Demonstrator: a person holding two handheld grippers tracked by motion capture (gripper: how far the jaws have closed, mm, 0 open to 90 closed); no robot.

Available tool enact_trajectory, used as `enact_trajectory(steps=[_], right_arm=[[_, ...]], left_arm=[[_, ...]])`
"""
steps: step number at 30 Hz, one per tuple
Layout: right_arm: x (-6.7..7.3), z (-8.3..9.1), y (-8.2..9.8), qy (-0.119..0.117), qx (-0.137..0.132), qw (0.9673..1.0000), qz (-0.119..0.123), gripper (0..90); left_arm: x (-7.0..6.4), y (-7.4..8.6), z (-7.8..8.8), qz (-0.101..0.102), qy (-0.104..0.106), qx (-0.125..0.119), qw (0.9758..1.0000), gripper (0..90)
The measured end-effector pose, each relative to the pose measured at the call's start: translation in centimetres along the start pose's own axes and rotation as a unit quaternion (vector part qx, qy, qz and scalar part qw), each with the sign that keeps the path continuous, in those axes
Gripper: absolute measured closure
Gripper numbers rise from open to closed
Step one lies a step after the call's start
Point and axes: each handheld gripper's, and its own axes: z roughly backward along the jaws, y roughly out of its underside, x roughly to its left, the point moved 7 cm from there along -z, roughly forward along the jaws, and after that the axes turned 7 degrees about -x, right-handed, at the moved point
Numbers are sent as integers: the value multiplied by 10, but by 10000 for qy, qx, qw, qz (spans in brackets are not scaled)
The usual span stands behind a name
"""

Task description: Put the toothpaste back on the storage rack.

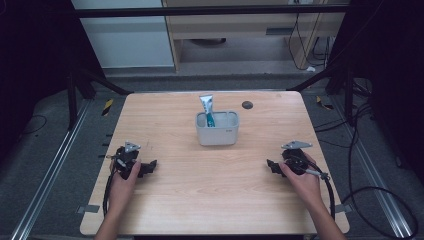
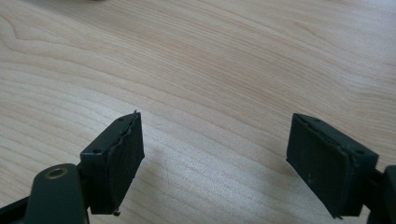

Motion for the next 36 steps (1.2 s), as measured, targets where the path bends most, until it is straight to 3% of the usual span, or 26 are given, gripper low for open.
enact_trajectory(steps=[7,19,25,32,36], right_arm=[[-3,-5,2,-77,-66,9998,-166,185],[-8,-12,0,6,-176,9994,-310,144],[-7,-15,0,77,-193,9993,-306,114],[-5,-20,0,267,0,9996,-54,39],[-5,-21,1,327,40,9994,-112,13]], left_arm=[[0,0,0,2,0,-1,10000,0],[0,0,0,0,0,0,10000,0],[0,0,0,-1,0,0,10000,0],[0,0,0,-1,0,0,10000,0],[0,0,0,0,1,-1,10000,0]])
